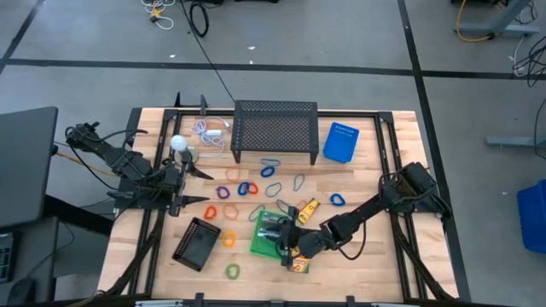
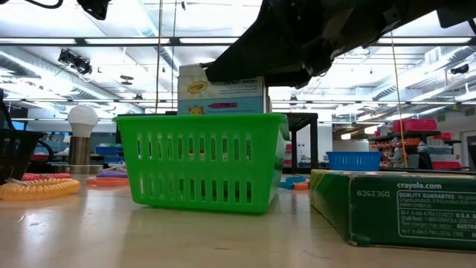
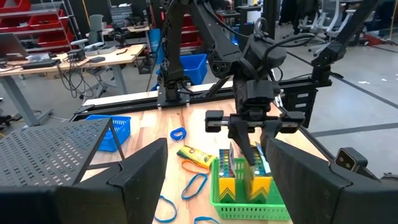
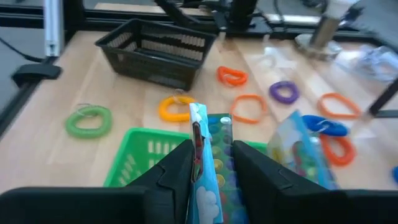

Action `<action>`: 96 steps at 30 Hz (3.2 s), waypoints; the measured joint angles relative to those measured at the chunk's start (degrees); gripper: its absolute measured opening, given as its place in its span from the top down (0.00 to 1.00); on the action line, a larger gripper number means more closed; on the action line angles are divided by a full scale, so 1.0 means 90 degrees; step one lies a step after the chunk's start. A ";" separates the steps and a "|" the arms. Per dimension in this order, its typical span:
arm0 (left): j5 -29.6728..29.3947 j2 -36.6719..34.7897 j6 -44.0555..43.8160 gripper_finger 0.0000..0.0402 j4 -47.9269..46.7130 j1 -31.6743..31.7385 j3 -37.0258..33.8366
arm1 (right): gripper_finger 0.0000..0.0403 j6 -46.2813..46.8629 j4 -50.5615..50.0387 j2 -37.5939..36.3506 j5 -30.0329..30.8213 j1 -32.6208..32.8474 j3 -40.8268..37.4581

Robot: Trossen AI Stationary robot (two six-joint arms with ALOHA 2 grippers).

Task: Pick & Place Office Desk Supplies
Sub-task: Put the crayon box into the green bin, then adjust the crayon box

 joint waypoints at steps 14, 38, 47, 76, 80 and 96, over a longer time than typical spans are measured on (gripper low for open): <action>0.0000 0.0000 0.0000 0.29 -0.0045 0.0000 0.0000 | 0.37 0.0079 -0.0083 0.0000 0.0063 -0.0190 0.0000; 0.0000 0.0000 -0.0041 0.29 -0.0050 0.0000 0.0000 | 0.52 -0.0735 0.0396 -0.0080 0.0742 0.0210 0.0000; 0.0000 0.0000 -0.0034 0.29 -0.0084 0.0000 0.0000 | 0.55 -0.0903 0.0401 -0.0232 0.0845 0.0429 0.0000; -0.0077 -0.0001 -0.0446 0.29 -0.0435 0.0000 0.0000 | 0.55 0.4884 -0.2676 -0.0717 -0.2113 0.1339 -0.0002; -0.0155 -0.0002 -0.0576 0.29 -0.0420 0.0000 0.0000 | 0.55 0.4938 -0.3024 -0.0675 -0.2251 0.1344 -0.0002; -0.0560 0.0414 -0.0976 0.29 -0.0161 0.0002 0.0000 | 0.55 0.4719 -0.4768 -0.0702 -0.2258 0.1330 0.0034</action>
